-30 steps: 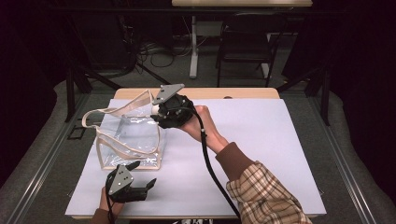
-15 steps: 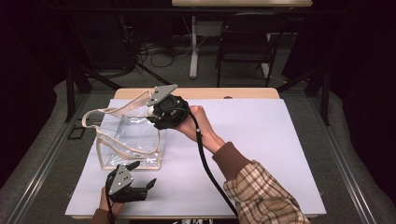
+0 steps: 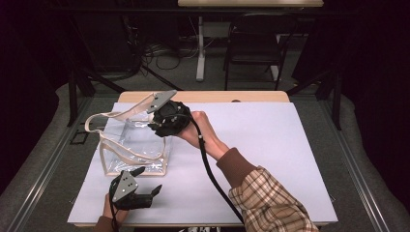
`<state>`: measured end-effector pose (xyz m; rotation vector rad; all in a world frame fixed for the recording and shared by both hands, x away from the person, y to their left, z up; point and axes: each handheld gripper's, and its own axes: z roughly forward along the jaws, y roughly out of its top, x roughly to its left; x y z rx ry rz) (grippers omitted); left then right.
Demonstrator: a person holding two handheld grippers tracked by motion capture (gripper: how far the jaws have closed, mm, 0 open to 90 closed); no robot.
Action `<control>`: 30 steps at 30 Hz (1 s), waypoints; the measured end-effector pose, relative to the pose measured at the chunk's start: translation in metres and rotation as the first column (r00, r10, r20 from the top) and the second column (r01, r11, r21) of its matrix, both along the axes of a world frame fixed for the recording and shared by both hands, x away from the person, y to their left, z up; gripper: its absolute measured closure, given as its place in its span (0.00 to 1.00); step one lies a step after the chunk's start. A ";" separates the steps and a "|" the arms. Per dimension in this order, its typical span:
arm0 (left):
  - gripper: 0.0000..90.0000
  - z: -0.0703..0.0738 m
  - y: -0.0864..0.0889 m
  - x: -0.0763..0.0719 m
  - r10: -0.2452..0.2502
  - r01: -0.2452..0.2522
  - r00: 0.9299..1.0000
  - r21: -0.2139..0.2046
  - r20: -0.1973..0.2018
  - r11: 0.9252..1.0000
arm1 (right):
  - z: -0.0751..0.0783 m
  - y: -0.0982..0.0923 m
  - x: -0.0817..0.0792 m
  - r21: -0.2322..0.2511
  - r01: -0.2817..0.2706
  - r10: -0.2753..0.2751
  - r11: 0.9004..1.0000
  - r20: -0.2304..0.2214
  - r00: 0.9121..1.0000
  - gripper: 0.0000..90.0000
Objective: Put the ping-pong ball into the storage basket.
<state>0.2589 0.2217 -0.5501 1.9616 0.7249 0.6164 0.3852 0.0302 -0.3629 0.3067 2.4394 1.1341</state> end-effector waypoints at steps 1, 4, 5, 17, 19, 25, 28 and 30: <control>0.18 0.000 0.000 0.000 0.000 0.000 1.000 -0.001 0.001 1.000 | 0.000 0.001 -0.001 -0.001 0.004 -0.004 1.000 -0.003 1.000 0.57; 0.18 0.000 0.000 0.000 -0.001 0.001 1.000 -0.001 0.000 1.000 | -0.001 0.003 -0.001 -0.006 0.000 0.000 1.000 -0.005 1.000 0.57; 0.18 0.000 0.000 0.000 0.001 -0.001 1.000 0.000 0.000 1.000 | -0.002 0.004 -0.001 -0.009 -0.003 0.002 1.000 -0.006 1.000 0.57; 0.18 0.000 0.000 0.000 0.001 -0.001 1.000 0.000 0.000 1.000 | -0.005 0.010 -0.002 -0.020 -0.011 0.011 1.000 -0.022 1.000 0.56; 0.18 0.000 0.000 0.000 -0.001 0.001 1.000 0.002 0.000 1.000 | -0.006 0.012 -0.002 -0.019 -0.012 0.011 1.000 -0.025 1.000 0.57; 0.18 0.000 0.000 0.000 -0.001 0.001 1.000 0.003 0.000 1.000 | -0.008 0.015 -0.003 -0.031 -0.017 0.016 0.999 -0.031 0.999 0.57; 0.18 0.000 0.000 0.000 -0.001 0.001 1.000 0.002 0.000 1.000 | -0.010 0.016 -0.003 -0.036 -0.018 0.017 0.999 -0.038 0.999 0.57; 0.18 0.000 0.000 0.000 0.000 0.000 1.000 0.002 -0.001 1.000 | -0.010 0.018 -0.003 -0.038 -0.018 0.017 0.999 -0.043 0.999 0.57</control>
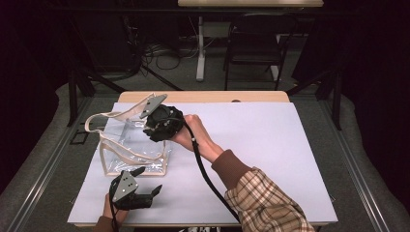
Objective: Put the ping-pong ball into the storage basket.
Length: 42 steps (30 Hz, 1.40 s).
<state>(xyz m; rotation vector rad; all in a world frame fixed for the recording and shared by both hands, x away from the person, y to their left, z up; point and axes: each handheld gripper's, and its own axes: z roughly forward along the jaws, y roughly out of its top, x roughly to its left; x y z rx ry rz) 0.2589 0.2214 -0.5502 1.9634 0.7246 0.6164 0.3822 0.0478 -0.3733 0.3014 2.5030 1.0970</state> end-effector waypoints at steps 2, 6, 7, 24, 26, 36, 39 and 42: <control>0.18 0.000 0.000 0.000 -0.002 0.002 1.000 0.001 0.000 1.000 | -0.001 0.001 0.000 -0.004 -0.002 0.002 1.000 -0.003 1.000 0.57; 0.18 0.000 0.000 0.000 -0.001 0.001 1.000 0.000 0.000 1.000 | -0.002 0.002 0.000 -0.007 -0.002 0.002 1.000 -0.007 1.000 0.57; 0.18 0.000 0.000 0.000 -0.001 0.001 1.000 0.000 0.001 1.000 | -0.002 0.003 0.000 -0.009 -0.003 0.003 1.000 -0.009 1.000 0.57; 0.18 0.000 0.000 0.000 -0.002 0.002 1.000 0.001 -0.001 1.000 | -0.012 0.008 -0.002 -0.047 -0.023 0.021 0.999 -0.031 0.999 0.56; 0.18 0.000 0.000 0.000 -0.002 0.002 1.000 0.002 -0.001 1.000 | -0.013 0.009 -0.002 -0.048 -0.023 0.022 0.999 -0.033 0.999 0.56; 0.18 0.000 0.000 0.000 0.000 0.000 1.000 0.001 -0.002 1.000 | -0.015 0.012 -0.002 -0.062 -0.034 0.031 0.997 -0.038 0.999 0.56; 0.18 0.000 0.000 0.000 0.000 0.000 1.000 0.000 -0.002 1.000 | -0.016 0.012 -0.003 -0.070 -0.036 0.033 0.997 -0.041 0.999 0.56; 0.18 0.000 0.000 0.000 -0.001 0.001 1.000 0.002 -0.001 1.000 | -0.016 0.013 -0.003 -0.074 -0.037 0.033 0.997 -0.047 0.998 0.56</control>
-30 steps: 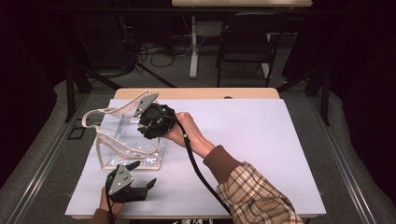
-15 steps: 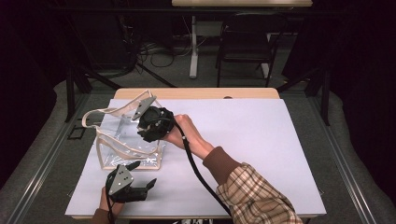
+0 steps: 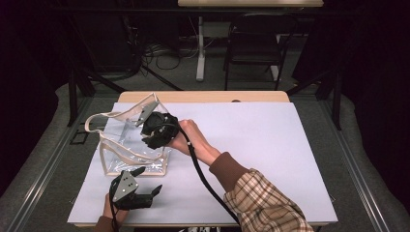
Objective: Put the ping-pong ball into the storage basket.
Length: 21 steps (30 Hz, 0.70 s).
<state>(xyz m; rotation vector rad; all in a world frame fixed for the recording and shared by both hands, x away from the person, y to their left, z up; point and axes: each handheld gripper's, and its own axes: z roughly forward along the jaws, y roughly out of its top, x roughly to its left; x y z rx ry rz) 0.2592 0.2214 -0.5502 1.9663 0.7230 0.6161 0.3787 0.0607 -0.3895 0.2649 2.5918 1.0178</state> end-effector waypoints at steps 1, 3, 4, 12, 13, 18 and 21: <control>0.18 0.000 0.000 0.000 0.002 -0.002 1.000 -0.002 -0.001 1.000 | 0.000 0.000 0.000 -0.002 -0.003 0.003 1.000 0.001 1.000 0.56; 0.18 0.000 0.000 0.000 0.002 -0.002 1.000 -0.002 0.000 1.000 | 0.000 0.000 0.000 -0.006 -0.004 0.004 1.000 -0.001 1.000 0.56; 0.18 0.000 0.000 0.000 0.002 -0.002 1.000 -0.002 0.000 1.000 | 0.000 0.000 0.000 -0.006 -0.004 0.004 1.000 -0.002 1.000 0.56; 0.18 0.000 0.000 0.000 0.002 -0.002 1.000 0.000 -0.001 1.000 | -0.002 0.002 -0.001 -0.028 -0.013 0.012 1.000 -0.009 1.000 0.56; 0.18 0.000 0.000 0.000 0.002 -0.002 1.000 -0.002 -0.001 1.000 | -0.003 0.002 -0.001 -0.030 -0.012 0.012 0.999 -0.012 1.000 0.56; 0.18 0.000 0.000 0.000 0.001 -0.001 1.000 -0.001 0.001 1.000 | -0.004 0.002 -0.001 -0.040 -0.013 0.012 0.999 -0.021 1.000 0.56; 0.18 0.000 0.000 0.000 0.002 -0.002 1.000 -0.003 -0.001 1.000 | -0.004 0.002 -0.001 -0.046 -0.018 0.017 0.999 -0.023 1.000 0.56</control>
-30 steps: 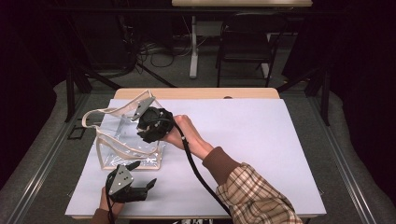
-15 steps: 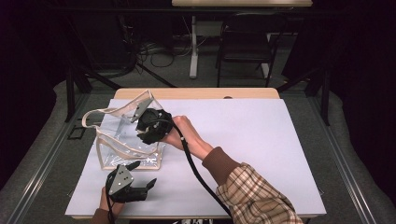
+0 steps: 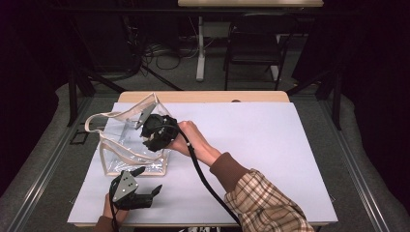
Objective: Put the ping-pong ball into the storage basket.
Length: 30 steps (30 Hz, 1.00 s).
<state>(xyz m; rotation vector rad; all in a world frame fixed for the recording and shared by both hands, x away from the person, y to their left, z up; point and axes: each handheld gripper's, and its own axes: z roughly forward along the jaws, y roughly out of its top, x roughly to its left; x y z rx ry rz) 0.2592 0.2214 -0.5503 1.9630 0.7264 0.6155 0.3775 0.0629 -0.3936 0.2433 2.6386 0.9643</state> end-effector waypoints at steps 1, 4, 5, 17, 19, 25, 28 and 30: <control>0.18 0.000 0.000 0.000 0.000 0.000 1.000 0.000 0.000 1.000 | 0.000 0.000 -0.001 -0.004 0.002 -0.002 1.000 0.001 1.000 0.56; 0.18 0.000 0.000 0.000 0.000 0.000 1.000 0.000 0.000 1.000 | -0.001 0.000 0.000 -0.010 -0.001 0.001 1.000 0.003 1.000 0.54; 0.18 0.000 0.000 0.000 0.000 0.000 1.000 0.000 0.000 1.000 | -0.001 -0.001 0.000 -0.008 0.003 -0.003 1.000 0.000 1.000 0.52; 0.18 0.000 0.000 0.000 -0.002 0.002 1.000 0.003 0.001 1.000 | 0.009 -0.017 0.003 0.063 0.039 -0.037 0.997 -0.031 0.999 0.24; 0.18 0.000 0.000 0.000 0.001 -0.001 1.000 0.001 0.000 1.000 | 0.011 -0.021 0.003 0.084 0.048 -0.045 0.995 -0.033 0.998 0.21; 0.18 0.000 0.000 0.000 0.000 0.000 1.000 0.000 -0.001 1.000 | 0.016 -0.031 0.002 0.120 0.053 -0.050 0.991 -0.031 0.998 0.17; 0.18 0.000 0.000 0.000 -0.001 0.001 1.000 0.003 0.001 1.000 | 0.018 -0.037 0.001 0.130 0.059 -0.055 0.990 -0.037 0.998 0.16; 0.18 0.000 0.000 0.000 -0.002 0.002 1.000 0.001 0.000 1.000 | 0.018 -0.040 0.001 0.133 0.064 -0.059 0.989 -0.035 0.998 0.16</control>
